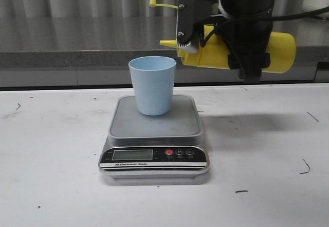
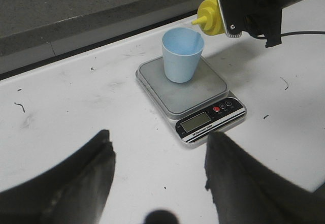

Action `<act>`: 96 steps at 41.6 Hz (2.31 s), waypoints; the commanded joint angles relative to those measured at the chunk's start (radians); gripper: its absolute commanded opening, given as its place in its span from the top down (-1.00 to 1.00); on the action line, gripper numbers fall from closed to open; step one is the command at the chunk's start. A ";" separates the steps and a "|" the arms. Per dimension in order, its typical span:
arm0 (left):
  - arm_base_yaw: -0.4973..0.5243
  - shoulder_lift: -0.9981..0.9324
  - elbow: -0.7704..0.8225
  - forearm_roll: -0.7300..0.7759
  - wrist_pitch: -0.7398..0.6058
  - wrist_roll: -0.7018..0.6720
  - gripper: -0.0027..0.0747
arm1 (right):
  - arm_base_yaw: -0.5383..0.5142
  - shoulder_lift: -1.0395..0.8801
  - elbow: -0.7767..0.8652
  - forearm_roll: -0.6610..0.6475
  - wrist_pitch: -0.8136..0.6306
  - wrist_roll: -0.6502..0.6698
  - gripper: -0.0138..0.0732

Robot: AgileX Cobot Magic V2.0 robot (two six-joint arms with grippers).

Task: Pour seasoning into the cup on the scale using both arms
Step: 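Lift the bottle and tilt its nozzle down over the cup, then tilt the bottle upright and lower it back onto the table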

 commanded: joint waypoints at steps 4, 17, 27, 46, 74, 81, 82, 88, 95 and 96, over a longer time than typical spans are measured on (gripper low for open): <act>-0.005 0.006 -0.026 -0.002 -0.076 -0.011 -0.07 | 0.000 -0.052 -0.043 -0.276 -0.001 0.004 -0.10; -0.005 0.006 -0.026 -0.002 -0.076 -0.011 -0.07 | 0.000 -0.052 -0.043 -0.559 -0.015 0.004 -0.10; -0.005 0.006 -0.026 -0.002 -0.076 -0.011 -0.07 | 0.000 -0.052 -0.043 -0.554 -0.051 0.004 -0.10; -0.005 0.006 -0.026 -0.002 -0.076 -0.011 -0.07 | -0.033 -0.058 -0.043 -0.194 -0.005 0.220 -0.10; -0.005 0.006 -0.026 -0.002 -0.076 -0.011 -0.07 | -0.381 -0.407 0.111 0.627 -0.309 0.226 -0.10; -0.005 0.006 -0.026 -0.002 -0.076 -0.011 -0.07 | -0.392 -0.516 0.305 0.712 -0.612 0.226 -0.10; -0.005 0.006 -0.026 -0.002 -0.076 -0.011 -0.07 | -0.392 -0.526 0.331 0.717 -0.654 0.226 -0.10; -0.005 0.006 -0.026 -0.002 -0.076 -0.011 -0.07 | -0.392 -0.544 0.504 0.738 -0.926 0.226 -0.10; -0.005 0.006 -0.026 -0.002 -0.076 -0.011 -0.07 | -0.392 -0.490 0.676 0.813 -1.307 0.226 -0.10; -0.005 0.006 -0.026 -0.002 -0.076 -0.011 -0.07 | -0.392 -0.471 0.691 0.819 -1.354 0.226 -0.10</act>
